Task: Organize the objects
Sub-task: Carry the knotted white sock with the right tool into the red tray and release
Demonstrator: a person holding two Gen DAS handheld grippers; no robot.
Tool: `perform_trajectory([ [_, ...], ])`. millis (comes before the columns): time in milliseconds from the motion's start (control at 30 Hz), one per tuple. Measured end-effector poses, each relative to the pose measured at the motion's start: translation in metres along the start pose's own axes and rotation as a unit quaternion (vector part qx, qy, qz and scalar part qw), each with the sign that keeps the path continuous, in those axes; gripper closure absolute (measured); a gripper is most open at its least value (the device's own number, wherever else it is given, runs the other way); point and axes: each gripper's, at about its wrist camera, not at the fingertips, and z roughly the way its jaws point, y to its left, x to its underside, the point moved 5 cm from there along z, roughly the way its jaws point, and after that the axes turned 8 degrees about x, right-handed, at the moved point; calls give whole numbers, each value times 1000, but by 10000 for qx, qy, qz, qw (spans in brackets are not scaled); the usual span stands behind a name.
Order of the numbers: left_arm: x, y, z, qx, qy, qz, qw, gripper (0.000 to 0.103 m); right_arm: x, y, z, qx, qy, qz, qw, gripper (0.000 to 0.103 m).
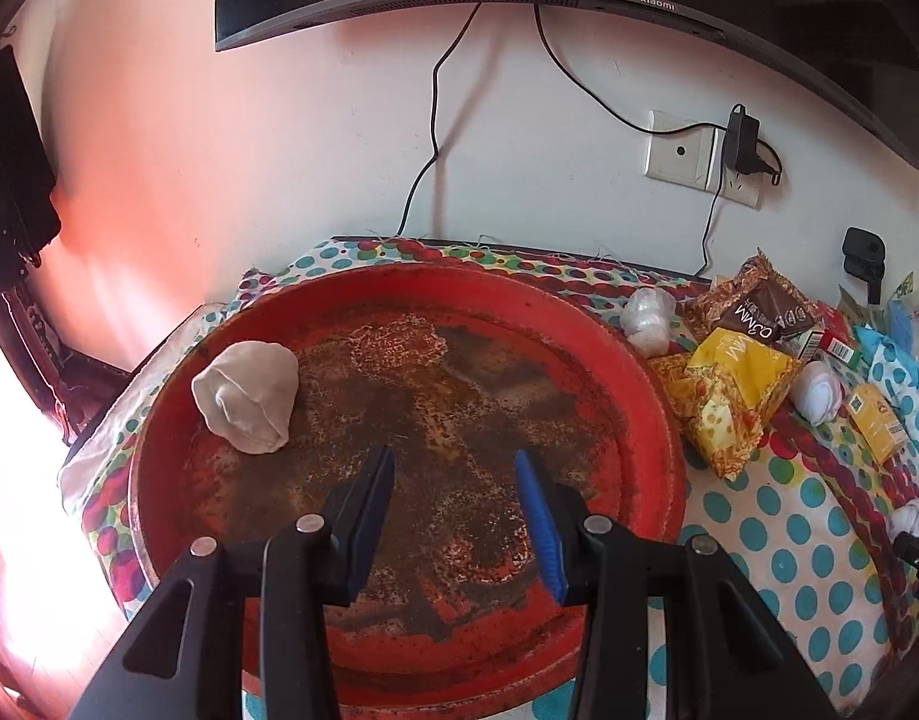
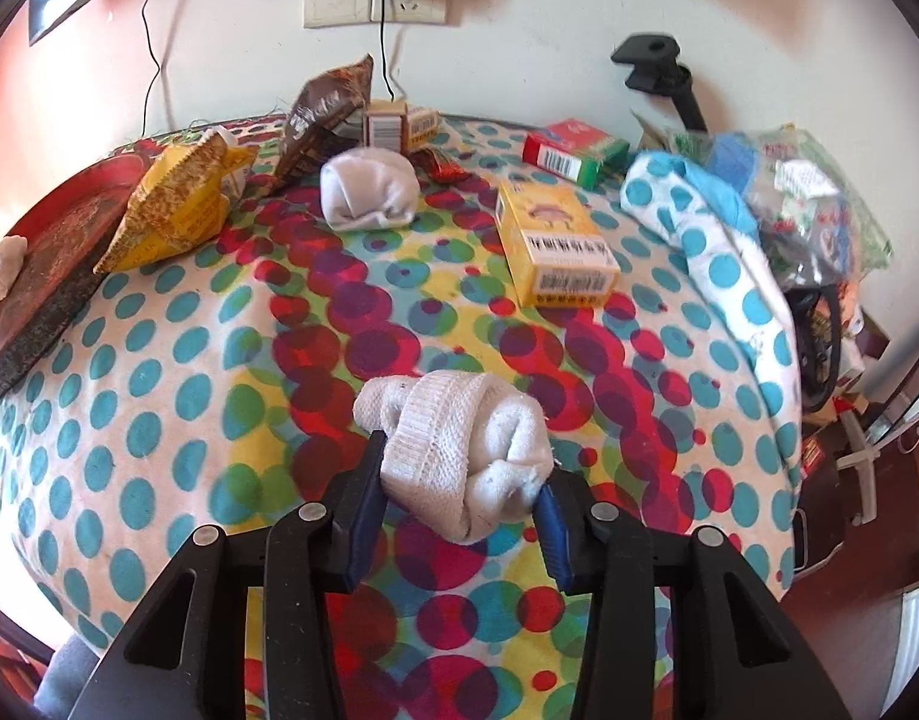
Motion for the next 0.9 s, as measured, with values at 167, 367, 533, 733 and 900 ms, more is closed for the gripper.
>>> perform_trajectory([
  [167, -4, 11, -4, 75, -108, -142, 9998, 60, -9, 5, -26, -134, -166, -79, 9997, 62],
  [367, -11, 41, -6, -130, -176, -336, 9992, 60, -38, 44, -70, -775, -350, -307, 9959, 62],
  [533, -19, 73, -16, -216, -346, -727, 9965, 60, -65, 111, -88, -1315, -511, -710, 9875, 62],
  [733, -16, 115, -19, -400, -354, -1410, 9886, 60, -94, 217, -88, -1904, -455, -1348, 9713, 62],
  [900, -10, 130, -14, -368, -244, -1757, 9834, 60, -128, 304, -65, -2255, -168, -1588, 9611, 62],
])
